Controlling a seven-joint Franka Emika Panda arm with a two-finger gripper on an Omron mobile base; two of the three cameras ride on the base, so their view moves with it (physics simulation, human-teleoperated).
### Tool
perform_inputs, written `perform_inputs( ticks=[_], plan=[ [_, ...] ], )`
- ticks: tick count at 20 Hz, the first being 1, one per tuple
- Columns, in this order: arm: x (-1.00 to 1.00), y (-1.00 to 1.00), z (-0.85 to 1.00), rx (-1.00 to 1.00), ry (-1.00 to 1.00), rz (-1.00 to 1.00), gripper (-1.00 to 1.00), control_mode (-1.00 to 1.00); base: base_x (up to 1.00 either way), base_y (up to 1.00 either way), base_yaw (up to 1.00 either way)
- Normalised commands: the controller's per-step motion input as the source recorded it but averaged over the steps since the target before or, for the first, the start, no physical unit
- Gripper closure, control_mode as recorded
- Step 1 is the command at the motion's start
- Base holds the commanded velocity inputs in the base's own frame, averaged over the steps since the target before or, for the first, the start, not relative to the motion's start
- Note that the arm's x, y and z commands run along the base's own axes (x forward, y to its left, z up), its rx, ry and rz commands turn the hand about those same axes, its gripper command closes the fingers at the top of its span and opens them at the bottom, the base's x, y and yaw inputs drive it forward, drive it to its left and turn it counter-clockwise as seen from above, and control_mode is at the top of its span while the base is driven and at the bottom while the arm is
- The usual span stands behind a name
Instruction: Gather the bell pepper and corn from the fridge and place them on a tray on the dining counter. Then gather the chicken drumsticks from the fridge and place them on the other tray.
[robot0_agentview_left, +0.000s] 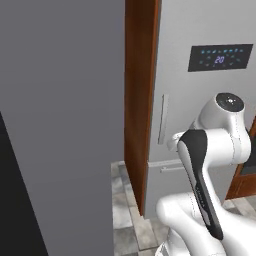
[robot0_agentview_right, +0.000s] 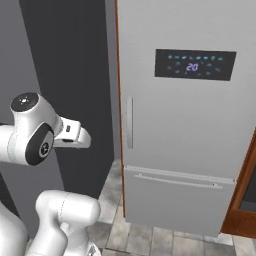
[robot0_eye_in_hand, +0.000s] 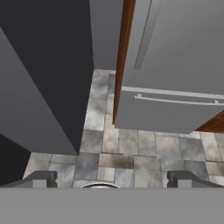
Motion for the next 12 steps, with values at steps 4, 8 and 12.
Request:
perform_inputs(
  ticks=[4, 8, 12],
  plan=[
    [0.0, 0.0, 0.0, 0.0, 0.0, 0.0, -1.0, 1.0, -0.29, 0.0, 0.0],
    [0.0, 0.0, 0.0, 0.0, 0.0, 0.0, -1.0, 1.0, -0.23, -0.2, 0.0],
    [0.0, 0.0, 0.0, 0.0, 0.0, 0.0, -1.0, 1.0, -0.12, -0.27, 0.0]
  ],
)
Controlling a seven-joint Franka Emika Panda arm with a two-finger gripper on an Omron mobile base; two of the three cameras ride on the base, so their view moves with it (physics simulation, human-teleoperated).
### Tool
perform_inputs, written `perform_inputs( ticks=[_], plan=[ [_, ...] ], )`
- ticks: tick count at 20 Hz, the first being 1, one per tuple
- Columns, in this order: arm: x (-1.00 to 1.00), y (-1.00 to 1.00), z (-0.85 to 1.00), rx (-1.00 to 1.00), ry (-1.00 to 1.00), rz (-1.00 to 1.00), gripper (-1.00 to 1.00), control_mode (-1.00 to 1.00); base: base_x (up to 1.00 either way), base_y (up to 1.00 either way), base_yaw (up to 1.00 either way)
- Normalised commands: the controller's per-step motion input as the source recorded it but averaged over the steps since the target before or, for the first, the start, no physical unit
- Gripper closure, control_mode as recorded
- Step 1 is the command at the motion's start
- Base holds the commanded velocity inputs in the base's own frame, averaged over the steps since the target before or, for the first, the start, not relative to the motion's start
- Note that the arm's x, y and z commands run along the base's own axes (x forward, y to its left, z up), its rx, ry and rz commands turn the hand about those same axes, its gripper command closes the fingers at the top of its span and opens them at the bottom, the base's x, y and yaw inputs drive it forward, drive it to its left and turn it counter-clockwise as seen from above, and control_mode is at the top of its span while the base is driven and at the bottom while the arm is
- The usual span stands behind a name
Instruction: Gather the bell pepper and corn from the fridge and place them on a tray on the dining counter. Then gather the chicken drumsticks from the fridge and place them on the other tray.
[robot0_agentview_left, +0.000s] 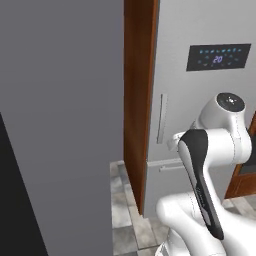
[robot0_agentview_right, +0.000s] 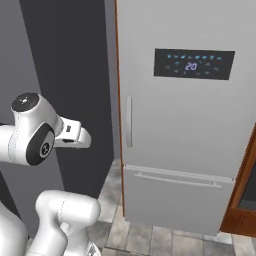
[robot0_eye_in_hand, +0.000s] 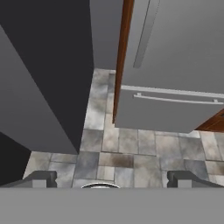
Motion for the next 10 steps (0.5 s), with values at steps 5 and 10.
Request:
perform_inputs(
  ticks=[5, 10],
  plan=[
    [0.0, -0.11, 0.0, 0.01, 0.0, 0.0, -1.0, -1.0, 0.0, -0.33, 0.0],
    [0.05, -0.56, -0.01, 0.07, 0.0, 0.0, -1.0, -1.0, 0.0, 0.0, 0.0]
  ],
)
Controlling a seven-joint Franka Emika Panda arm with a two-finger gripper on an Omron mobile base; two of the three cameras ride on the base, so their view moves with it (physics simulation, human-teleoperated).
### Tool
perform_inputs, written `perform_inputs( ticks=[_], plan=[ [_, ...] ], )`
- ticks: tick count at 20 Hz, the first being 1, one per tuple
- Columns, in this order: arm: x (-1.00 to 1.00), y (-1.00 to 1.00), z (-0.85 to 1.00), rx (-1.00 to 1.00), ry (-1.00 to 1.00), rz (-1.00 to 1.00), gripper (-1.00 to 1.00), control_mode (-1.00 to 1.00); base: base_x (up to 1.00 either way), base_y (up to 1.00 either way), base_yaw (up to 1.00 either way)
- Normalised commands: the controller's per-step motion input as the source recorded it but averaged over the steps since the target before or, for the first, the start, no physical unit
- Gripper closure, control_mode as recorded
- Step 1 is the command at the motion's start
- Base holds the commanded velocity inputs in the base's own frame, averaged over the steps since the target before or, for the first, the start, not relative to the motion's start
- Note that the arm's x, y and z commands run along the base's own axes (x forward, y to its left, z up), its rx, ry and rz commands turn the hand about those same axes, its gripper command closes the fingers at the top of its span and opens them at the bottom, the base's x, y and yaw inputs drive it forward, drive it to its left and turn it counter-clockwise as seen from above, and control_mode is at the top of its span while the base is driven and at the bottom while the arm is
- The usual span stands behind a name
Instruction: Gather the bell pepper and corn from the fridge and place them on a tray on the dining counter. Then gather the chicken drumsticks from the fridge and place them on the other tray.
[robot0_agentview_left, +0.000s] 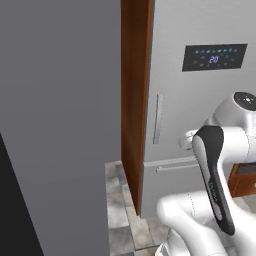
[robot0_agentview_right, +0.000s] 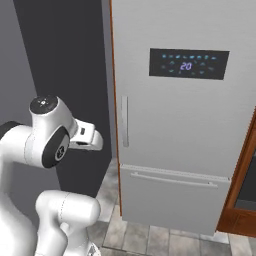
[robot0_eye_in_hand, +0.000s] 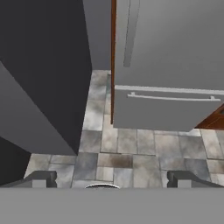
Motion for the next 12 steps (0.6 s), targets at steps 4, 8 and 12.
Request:
perform_inputs(
  ticks=[4, 8, 12],
  plan=[
    [0.43, -0.37, -0.06, 0.03, 0.0, -0.02, -1.0, -1.0, 0.0, 0.0, 0.0],
    [0.83, -0.12, -0.03, 0.03, 0.0, -0.03, -1.0, -1.0, 0.0, 0.0, 0.0],
    [0.88, 0.0, -0.09, 0.01, 0.0, -0.03, -1.0, -1.0, 0.0, 0.0, 0.0]
  ],
)
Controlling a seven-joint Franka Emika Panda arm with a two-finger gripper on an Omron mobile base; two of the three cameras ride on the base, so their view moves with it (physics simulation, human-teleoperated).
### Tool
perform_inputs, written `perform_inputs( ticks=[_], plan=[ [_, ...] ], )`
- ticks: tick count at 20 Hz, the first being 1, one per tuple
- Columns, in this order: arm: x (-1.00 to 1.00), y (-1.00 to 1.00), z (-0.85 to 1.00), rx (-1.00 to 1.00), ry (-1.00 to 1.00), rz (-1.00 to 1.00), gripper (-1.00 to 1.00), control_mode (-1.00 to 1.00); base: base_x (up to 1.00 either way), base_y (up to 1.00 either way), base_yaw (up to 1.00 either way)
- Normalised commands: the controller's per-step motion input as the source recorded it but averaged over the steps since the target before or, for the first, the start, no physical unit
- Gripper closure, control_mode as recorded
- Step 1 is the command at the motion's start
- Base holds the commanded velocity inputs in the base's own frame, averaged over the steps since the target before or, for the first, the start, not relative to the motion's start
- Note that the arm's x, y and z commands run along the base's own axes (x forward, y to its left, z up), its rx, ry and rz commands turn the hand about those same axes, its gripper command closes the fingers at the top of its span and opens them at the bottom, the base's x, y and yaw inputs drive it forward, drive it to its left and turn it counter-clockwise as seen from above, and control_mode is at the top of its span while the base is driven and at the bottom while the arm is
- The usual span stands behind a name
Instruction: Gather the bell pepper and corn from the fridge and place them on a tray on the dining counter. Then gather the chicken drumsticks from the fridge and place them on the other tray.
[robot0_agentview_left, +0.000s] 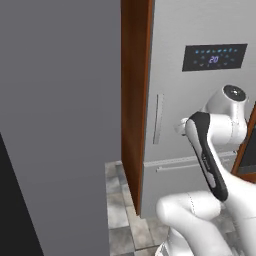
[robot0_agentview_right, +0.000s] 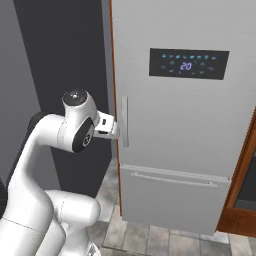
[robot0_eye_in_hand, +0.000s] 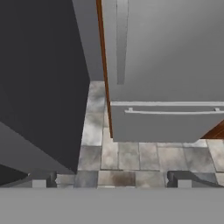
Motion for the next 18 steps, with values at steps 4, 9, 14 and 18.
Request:
perform_inputs(
  ticks=[4, 9, 14, 18],
  plan=[
    [0.77, 0.0, -0.21, 0.0, -0.04, -0.01, -1.0, -1.0, 0.0, 0.0, 0.0],
    [0.35, 0.0, -0.14, 0.0, -0.24, 0.0, -1.0, -1.0, 0.0, 0.0, 0.0],
    [0.12, 0.0, -0.19, 0.0, -0.38, 0.0, -1.0, -1.0, 0.0, 0.0, 0.0],
    [0.27, -0.02, -0.05, 0.02, -0.09, 0.0, -1.0, -1.0, 0.0, 0.0, 0.0]
  ],
)
